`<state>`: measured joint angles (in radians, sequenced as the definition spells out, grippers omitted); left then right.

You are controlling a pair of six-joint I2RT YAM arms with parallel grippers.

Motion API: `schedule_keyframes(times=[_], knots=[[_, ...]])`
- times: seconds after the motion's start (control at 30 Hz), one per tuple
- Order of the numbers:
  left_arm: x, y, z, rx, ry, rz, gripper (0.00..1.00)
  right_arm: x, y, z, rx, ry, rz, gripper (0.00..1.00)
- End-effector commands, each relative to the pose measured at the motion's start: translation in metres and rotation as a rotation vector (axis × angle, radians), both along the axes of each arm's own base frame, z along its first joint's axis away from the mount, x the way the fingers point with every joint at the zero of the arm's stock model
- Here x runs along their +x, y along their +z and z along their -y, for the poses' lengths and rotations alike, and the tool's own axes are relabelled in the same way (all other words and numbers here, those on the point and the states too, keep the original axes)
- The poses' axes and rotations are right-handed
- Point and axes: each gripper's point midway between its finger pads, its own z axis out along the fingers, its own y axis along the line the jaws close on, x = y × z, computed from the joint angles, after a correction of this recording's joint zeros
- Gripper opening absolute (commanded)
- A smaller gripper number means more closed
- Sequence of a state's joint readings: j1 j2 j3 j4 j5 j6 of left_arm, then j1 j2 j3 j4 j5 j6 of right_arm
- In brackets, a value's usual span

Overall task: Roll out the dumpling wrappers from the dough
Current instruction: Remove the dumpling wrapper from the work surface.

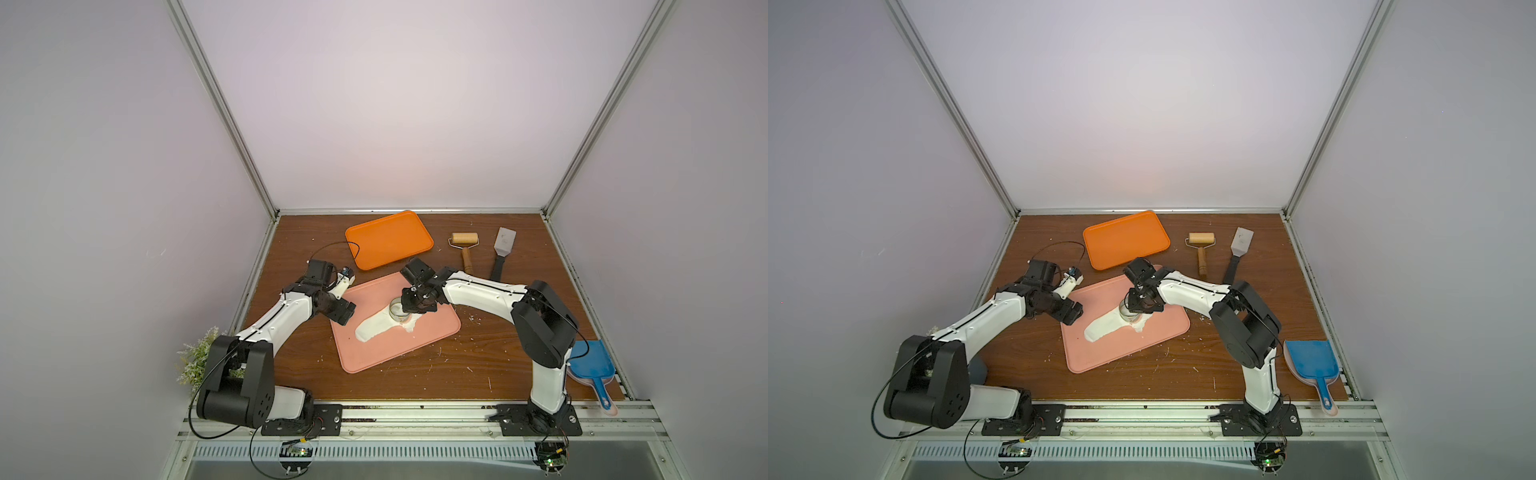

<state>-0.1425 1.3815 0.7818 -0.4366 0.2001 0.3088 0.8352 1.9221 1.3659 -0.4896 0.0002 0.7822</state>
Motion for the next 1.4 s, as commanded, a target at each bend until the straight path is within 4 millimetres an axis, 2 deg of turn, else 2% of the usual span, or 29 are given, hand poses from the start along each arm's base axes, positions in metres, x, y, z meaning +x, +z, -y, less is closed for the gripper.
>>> schedule_keyframes(times=[0.0,0.47,0.97,1.17,1.37], knots=[[-0.001,-0.001,0.000,-0.017,0.004,-0.007,0.93,-0.004,0.025,0.002,0.044,-0.001,0.013,0.00],[-0.006,-0.009,0.003,-0.031,-0.007,-0.042,0.93,0.002,0.032,0.003,0.070,-0.017,0.029,0.00],[-0.006,-0.008,0.004,-0.037,-0.010,-0.044,0.93,-0.007,-0.002,0.006,-0.009,-0.001,-0.003,0.00],[-0.006,-0.009,0.005,-0.038,-0.012,-0.047,0.93,-0.009,-0.005,-0.001,-0.023,0.010,0.006,0.00],[-0.006,-0.008,0.005,-0.039,-0.013,-0.045,0.93,-0.007,-0.006,0.003,-0.057,-0.008,0.028,0.00]])
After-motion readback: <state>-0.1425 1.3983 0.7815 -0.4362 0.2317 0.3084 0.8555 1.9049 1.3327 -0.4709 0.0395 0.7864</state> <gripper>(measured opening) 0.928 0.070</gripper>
